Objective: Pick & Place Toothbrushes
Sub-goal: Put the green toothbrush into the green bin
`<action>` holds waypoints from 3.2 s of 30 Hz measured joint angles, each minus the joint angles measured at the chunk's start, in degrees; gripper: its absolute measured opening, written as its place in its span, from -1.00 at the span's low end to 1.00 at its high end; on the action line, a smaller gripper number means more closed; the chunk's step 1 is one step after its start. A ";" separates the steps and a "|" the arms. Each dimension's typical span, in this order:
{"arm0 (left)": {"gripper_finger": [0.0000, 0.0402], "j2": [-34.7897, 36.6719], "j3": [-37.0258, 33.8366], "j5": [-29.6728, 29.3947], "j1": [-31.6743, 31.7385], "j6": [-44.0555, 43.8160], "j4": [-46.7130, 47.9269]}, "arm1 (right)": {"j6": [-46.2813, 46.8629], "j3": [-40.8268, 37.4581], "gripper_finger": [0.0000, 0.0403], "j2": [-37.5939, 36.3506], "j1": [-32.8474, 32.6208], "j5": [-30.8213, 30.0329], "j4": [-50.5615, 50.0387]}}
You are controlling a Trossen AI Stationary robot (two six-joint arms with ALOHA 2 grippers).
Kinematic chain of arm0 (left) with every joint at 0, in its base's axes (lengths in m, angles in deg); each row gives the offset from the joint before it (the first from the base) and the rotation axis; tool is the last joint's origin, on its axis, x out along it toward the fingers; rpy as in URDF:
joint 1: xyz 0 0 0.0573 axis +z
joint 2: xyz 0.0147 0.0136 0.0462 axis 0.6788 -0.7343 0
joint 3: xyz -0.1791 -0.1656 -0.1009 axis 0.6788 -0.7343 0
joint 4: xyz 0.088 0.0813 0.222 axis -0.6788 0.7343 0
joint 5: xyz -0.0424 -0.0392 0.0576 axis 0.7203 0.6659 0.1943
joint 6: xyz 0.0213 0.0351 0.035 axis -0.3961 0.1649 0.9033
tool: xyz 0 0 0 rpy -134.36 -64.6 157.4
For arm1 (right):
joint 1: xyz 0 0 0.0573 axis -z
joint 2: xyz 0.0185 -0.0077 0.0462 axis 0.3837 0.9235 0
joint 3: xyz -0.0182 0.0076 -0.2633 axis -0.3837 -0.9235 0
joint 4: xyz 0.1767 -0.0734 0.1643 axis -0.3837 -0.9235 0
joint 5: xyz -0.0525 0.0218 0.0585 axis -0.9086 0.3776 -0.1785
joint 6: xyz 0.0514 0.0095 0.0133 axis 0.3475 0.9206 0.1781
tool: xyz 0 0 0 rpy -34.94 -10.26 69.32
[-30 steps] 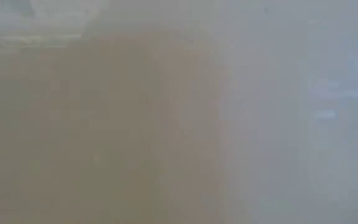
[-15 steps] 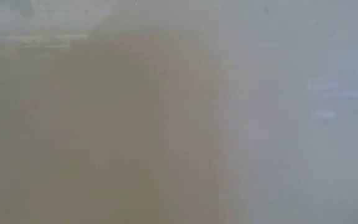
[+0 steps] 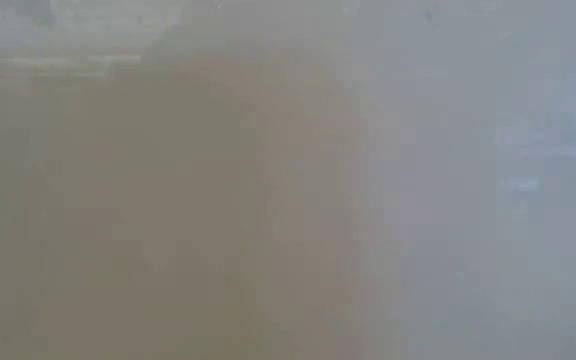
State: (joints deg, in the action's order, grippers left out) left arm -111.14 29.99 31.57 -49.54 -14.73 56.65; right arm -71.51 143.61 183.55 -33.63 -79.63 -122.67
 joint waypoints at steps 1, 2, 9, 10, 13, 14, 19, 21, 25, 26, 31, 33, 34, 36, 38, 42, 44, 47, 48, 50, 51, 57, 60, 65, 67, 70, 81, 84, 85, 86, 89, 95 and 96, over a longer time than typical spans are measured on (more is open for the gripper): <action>-0.97 0.02 0.00 0.00 0.00 -0.02 0.00 | 0.02 0.00 -0.74 0.00 0.00 -0.02 -0.01; -0.96 0.02 0.00 -0.01 0.00 0.05 0.00 | 0.04 0.00 -0.78 0.00 0.00 -0.04 -0.02; -0.86 0.06 0.00 0.03 -0.04 1.91 -0.44 | 0.04 0.00 -0.89 -0.02 0.00 -0.18 -0.73; -0.82 0.12 0.00 0.05 -0.15 2.06 -0.53 | 0.04 0.00 -0.88 -0.02 0.00 -0.19 -0.99; -0.72 0.22 0.01 0.90 -0.26 4.28 -0.81 | -0.13 -0.02 -0.85 -0.02 -0.05 0.04 -2.17; -0.69 0.29 0.02 1.03 -0.37 4.79 -0.91 | -0.15 -0.02 -0.85 -0.02 -0.11 0.06 -2.04; -0.58 1.52 0.04 2.49 -0.90 7.50 -0.64 | -0.58 -0.02 -0.91 -0.04 -0.11 0.07 -2.70; -0.55 2.94 0.04 3.25 -1.28 9.07 -0.82 | -0.61 -0.34 -0.91 -0.04 -0.05 0.08 -2.38; -0.53 6.85 0.04 3.88 -2.95 12.75 -0.87 | -1.68 -2.84 -0.88 -0.04 -0.12 1.29 -1.73; -0.53 8.05 0.04 3.89 -3.47 13.85 -0.76 | -1.69 -3.57 -0.87 -0.04 -0.11 1.94 -1.44; -0.53 14.89 -2.11 0.08 -5.68 17.30 -1.53 | -1.91 -7.63 -0.91 -0.02 -0.14 7.09 4.00; -0.53 17.88 -4.07 -3.38 -6.19 17.38 -2.19 | -1.95 -8.29 -0.91 -0.02 -0.40 7.50 4.85; -0.53 19.31 -5.06 -4.97 -6.34 17.38 -2.53 | -2.12 -8.61 -0.91 -0.07 -0.51 7.45 4.87; -0.53 21.98 -7.36 -7.45 -6.52 17.27 -4.54 | -2.48 -9.65 -0.91 -0.07 -0.55 7.45 4.41; -0.53 24.22 -9.80 -8.94 -6.62 16.83 -6.41 | -3.58 -10.68 -0.90 -0.07 -0.57 7.45 4.16; -0.53 27.55 -14.35 -10.69 -6.71 16.48 -11.47 | -8.00 -11.20 -0.88 -0.05 -0.55 7.48 3.66; -0.53 28.67 -16.30 -11.51 -6.69 15.79 -13.53 | -10.94 -11.19 -0.90 -0.06 -0.55 7.49 4.21; -0.53 29.60 -17.61 -11.92 -6.68 15.51 -15.06 | -13.67 -11.17 -0.91 -0.07 -0.47 8.30 5.53; -0.53 29.98 -17.93 -11.99 -6.67 15.38 -15.06 | -14.74 -11.17 -0.91 -0.06 -0.28 9.40 5.45; -0.53 30.23 -18.08 -12.13 -6.67 15.23 -15.04 | -16.63 -11.17 -0.91 -0.04 -0.07 12.25 5.72; -0.53 30.23 -18.06 -12.14 -6.67 15.23 -15.11 | -17.34 -11.17 -0.91 0.03 0.00 13.44 6.27; -0.53 30.23 -18.05 -12.13 -6.67 15.35 -15.11 | -18.01 -10.99 -0.91 2.69 0.33 14.18 11.40; -0.53 30.23 -18.08 -12.10 -6.67 15.38 -15.19 | -17.99 -11.26 -0.89 4.99 0.38 14.09 10.93; -0.53 30.21 -19.03 -12.10 -6.67 15.31 -15.71 | -18.00 -11.15 -0.91 8.79 0.68 13.90 11.40; -0.53 30.18 -19.33 -12.08 -6.67 15.28 -16.29 | -17.97 -11.26 -0.91 9.57 0.88 13.90 11.37; -0.53 30.18 -19.58 -12.08 -6.67 15.28 -16.44 | -17.69 -11.13 -0.90 9.35 1.07 13.88 12.15; -0.53 30.18 -19.58 -12.06 -6.67 15.61 -16.90 | -14.90 -11.15 -0.91 7.04 1.22 13.73 14.93; -0.53 30.18 -19.58 -12.04 -6.67 15.61 -16.89 | -14.76 -11.15 -0.89 7.38 1.26 13.73 15.34; -0.53 30.18 -19.58 -12.04 -6.67 15.61 -16.92 | -14.77 -11.15 -0.88 7.45 1.27 13.72 15.25; -0.53 30.18 -19.58 -12.04 -6.67 15.61 -16.90 | -14.75 -11.17 -0.87 7.48 1.27 13.73 15.22; -0.53 30.18 -19.58 -11.86 -6.67 15.61 -16.90 | -14.09 -11.17 -0.87 7.45 1.28 13.73 15.35; -0.53 30.18 -19.58 -11.86 -6.67 15.61 -16.90 | -11.03 -11.17 -0.77 7.45 1.62 13.73 15.48; -0.53 30.18 -19.58 -11.86 -6.67 15.61 -16.90 | -10.88 -11.17 -0.74 7.45 1.62 13.73 15.50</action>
State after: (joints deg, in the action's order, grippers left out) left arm -80.96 10.40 19.70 -56.20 0.87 39.75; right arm -82.40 132.44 191.01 -32.02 -65.90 -107.17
